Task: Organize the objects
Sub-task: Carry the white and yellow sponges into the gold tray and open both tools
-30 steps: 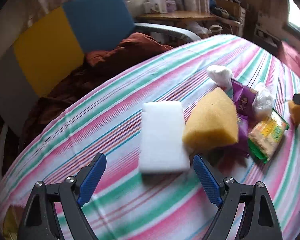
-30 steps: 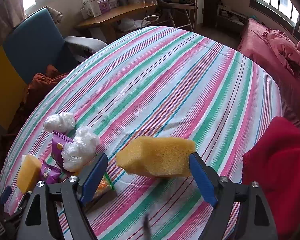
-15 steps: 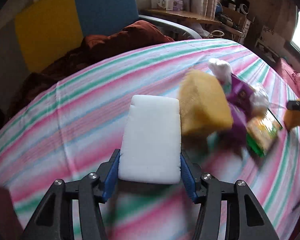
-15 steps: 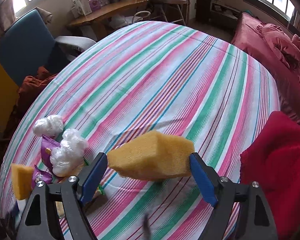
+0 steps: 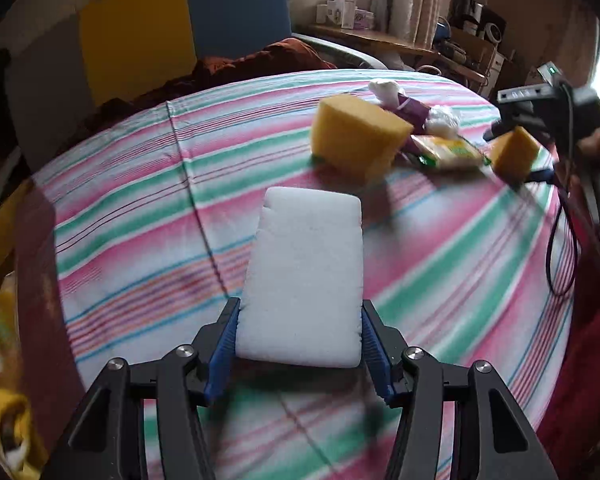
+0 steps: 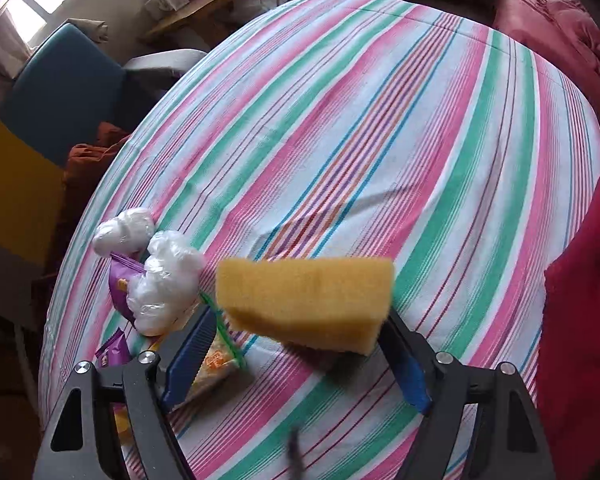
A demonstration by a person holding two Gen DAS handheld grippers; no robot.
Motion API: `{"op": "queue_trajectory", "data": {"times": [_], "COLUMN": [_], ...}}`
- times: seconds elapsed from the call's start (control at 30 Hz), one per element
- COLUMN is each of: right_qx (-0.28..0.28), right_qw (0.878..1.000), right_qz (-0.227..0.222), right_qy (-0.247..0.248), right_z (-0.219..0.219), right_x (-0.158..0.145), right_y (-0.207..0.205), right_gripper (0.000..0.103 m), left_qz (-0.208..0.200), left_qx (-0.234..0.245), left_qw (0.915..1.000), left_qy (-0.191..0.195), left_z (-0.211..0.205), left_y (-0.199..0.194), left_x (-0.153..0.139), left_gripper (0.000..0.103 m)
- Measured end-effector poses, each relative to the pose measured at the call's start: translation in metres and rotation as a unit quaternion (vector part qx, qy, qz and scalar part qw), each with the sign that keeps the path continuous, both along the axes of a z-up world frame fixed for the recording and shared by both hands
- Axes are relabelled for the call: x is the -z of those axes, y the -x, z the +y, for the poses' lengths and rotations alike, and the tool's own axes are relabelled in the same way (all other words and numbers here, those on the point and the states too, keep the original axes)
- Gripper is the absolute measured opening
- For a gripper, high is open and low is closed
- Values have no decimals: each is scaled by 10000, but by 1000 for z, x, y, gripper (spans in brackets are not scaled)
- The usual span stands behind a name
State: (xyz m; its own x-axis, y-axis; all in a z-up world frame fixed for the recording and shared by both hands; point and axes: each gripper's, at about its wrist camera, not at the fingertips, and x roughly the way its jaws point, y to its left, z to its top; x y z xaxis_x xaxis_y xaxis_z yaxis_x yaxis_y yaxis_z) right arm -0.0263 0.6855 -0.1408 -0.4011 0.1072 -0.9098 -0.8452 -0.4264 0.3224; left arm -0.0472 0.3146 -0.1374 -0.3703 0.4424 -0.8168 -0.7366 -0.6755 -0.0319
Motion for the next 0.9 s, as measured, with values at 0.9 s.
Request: {"op": "queue_trajectory", "data": {"times": [0.9], "right_qx": [200], "right_qw": [9996], "right_qz": [76], "right_qy": [206], "right_z": [-8], "right_x": [7], "right_y": [-8], "right_gripper": [83], "left_qz": [81], "left_qx": [187], "left_qw": [9998], "left_qy": [-84], "left_z": [14], "left_y": [-5], "left_x": [10], "left_gripper": [88]}}
